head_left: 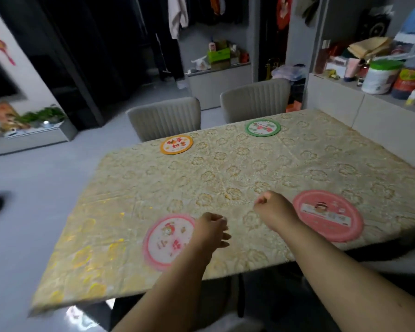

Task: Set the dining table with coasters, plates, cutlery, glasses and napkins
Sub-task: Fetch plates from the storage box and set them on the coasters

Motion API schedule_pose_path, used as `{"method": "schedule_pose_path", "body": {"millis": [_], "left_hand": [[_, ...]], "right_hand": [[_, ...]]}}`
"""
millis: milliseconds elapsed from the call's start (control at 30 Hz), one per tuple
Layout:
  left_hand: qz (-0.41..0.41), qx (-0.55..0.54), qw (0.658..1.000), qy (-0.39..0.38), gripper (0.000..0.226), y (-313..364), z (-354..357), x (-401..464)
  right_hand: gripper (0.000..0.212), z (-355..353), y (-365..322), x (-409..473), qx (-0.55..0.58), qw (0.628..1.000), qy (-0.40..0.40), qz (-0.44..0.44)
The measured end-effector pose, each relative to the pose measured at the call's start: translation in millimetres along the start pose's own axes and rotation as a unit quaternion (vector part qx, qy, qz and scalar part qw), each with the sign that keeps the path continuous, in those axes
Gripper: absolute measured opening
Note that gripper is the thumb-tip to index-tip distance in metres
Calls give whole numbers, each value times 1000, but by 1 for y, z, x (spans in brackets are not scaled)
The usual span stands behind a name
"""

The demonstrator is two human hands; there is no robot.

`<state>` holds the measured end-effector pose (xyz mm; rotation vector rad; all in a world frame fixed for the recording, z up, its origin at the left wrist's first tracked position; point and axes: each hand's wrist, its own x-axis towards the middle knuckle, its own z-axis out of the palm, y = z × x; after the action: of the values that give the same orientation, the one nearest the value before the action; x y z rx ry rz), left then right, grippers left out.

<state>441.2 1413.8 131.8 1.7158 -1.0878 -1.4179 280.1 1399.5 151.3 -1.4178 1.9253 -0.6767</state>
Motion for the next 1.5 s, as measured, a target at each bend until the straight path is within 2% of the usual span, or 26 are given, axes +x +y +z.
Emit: {"method": "schedule_pose_path", "body": {"millis": [233,433,533,733,1000,1200,1333,1500], "left_hand": [[-2,-49,995,88,6,-59,-183,-71],[-7,-96,982,165,19,-115,-330,-137],[-17,-113,973,198,22,-137,-389,-164],[-45,-169,950,257,11,-167,-473,-181],[-63,-178,947,261,10,-182,-569,-138],[-80,-147,950,264,12,-165,-674,-64],[-70,-112,958,254,19,-142,-735,-10],[-40,-91,971,218,17,-112,-795,66]], "right_hand": [[9,143,-117,-96,-2,994,-74,-84],[12,265,-206,-179,14,977,-151,-150],[13,315,-240,-212,15,966,-190,-174],[12,393,-296,-244,10,954,-228,-194],[15,489,-363,-225,17,949,-251,-191],[12,558,-435,-162,68,949,-261,-165],[11,592,-490,-116,122,951,-242,-146],[8,625,-541,-60,153,960,-192,-132]]}}
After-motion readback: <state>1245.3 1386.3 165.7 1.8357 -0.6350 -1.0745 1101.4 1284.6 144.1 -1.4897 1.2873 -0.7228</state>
